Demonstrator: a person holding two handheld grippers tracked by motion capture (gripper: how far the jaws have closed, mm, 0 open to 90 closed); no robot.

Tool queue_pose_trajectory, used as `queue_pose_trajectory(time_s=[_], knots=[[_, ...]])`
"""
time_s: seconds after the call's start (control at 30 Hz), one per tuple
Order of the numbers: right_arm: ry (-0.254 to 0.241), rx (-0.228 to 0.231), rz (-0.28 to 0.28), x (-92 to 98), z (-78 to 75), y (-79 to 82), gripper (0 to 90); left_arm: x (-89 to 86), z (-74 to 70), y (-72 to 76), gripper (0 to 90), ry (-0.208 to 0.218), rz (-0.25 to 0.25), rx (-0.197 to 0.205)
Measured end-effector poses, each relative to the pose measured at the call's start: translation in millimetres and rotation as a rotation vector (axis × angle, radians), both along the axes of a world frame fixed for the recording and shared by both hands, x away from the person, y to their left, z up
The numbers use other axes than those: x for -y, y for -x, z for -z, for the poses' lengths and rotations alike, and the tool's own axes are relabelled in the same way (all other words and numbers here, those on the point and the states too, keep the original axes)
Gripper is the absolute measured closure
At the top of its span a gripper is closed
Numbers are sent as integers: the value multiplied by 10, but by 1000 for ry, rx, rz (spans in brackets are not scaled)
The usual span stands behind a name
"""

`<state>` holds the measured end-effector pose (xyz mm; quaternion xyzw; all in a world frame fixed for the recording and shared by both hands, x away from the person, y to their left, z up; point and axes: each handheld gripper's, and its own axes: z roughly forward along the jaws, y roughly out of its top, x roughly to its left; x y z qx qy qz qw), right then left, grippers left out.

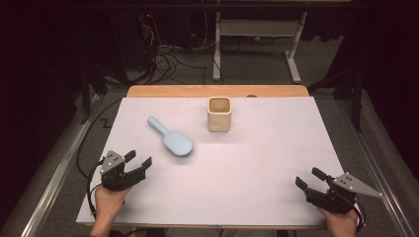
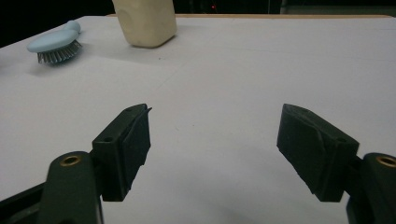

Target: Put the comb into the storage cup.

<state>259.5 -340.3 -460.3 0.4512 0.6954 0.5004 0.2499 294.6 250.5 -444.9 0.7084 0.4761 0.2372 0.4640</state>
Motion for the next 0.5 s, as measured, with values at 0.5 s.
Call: queue_pose_trajectory(time_s=[0.5], knots=[[-2,0,0,0,-2,4,266,112,-94,-197,345,-37,38,22]])
